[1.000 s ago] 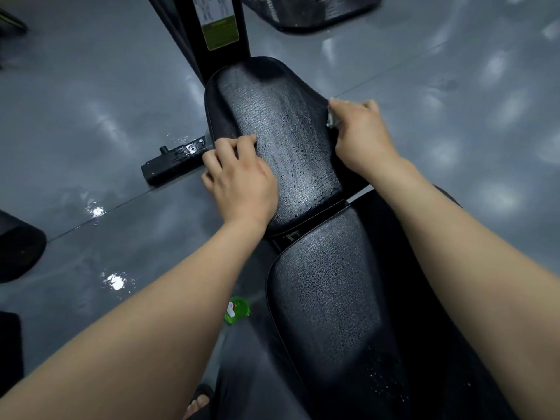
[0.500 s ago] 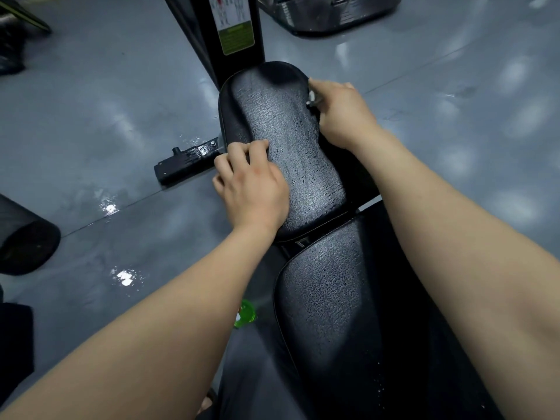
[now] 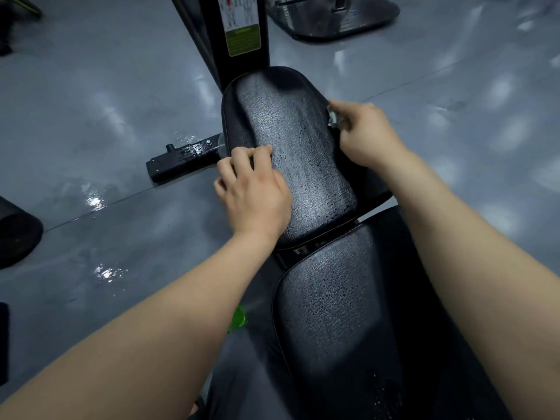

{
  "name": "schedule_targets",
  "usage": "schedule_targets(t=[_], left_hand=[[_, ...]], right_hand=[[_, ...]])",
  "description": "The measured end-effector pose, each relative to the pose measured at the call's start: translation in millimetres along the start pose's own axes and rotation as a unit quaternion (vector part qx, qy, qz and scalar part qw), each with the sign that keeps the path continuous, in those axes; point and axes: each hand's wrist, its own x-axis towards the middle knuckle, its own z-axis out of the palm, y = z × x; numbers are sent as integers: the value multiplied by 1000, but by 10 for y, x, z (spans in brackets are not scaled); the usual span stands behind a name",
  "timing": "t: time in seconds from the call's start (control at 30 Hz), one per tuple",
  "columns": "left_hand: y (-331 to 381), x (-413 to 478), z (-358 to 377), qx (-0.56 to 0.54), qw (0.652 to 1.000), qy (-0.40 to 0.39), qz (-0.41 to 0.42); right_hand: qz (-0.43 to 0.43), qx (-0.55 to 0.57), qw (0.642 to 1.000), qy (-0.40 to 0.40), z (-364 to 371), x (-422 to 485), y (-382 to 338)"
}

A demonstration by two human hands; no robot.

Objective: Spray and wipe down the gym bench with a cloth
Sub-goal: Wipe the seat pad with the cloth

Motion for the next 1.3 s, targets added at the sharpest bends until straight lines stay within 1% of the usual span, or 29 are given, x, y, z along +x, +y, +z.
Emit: schedule_targets(t=[0.07,0.13,0.33,0.4,0.53,0.6,0.67,0.8,0.87,0.93,0.97,1.0,1.03,1.1,1.13,1.2,1.3], left_hand=[[3,4,6,-4,1000,3,2],[4,7,11,-7,1000,4,-1],[-7,29,-1,-5,1000,-3,-9],[-10,26,-3,-7,1000,-4,-8],[-2,13,-13,-6,1000,-7,-10],[7,9,-9,-2,1000,-5,-10],[11,15,-1,3,1000,-3,-11],[6,4,-2,-6,1000,-7,-7],[-6,14,0,-10,1000,-5,-6],[-8,25,0,-14,1000,-4,-9],[-12,23,-6,-15,1000,-3,-10],[-11,22,-9,-15,1000,-1,-9],[-17,23,-13,-15,1000,1,-8],[-25,20,-13,-16,1000,3,-8],[-29,19,-11,-16,1000,2,-8],[-26,21,-4,-16,1000,-2,-8],[-26,10,-9,-18,1000,-4,-6]], right_hand=[[-1,26,1000,-7,38,129,-109],[-19,44,999,-12,68,266,-218],[-22,18,999,-24,185,654,-270],[-49,12,999,-20,168,578,-237],[-147,5,989,-20,113,25,-192],[-173,-2,984,-33,115,-253,-144],[-192,-20,980,-37,143,-297,-95],[-182,-39,982,-4,225,190,-171],[-149,-59,987,7,257,506,-266],[-111,-82,991,1,284,718,-364],[-107,-84,991,-2,296,758,-418],[-119,-77,990,-3,294,736,-480],[-149,-66,987,-5,311,678,-534],[-232,-37,972,-10,365,455,-560],[-259,-28,965,-20,383,330,-544],[-290,-24,956,-38,365,165,-477],[-296,-37,954,-20,282,297,-318]])
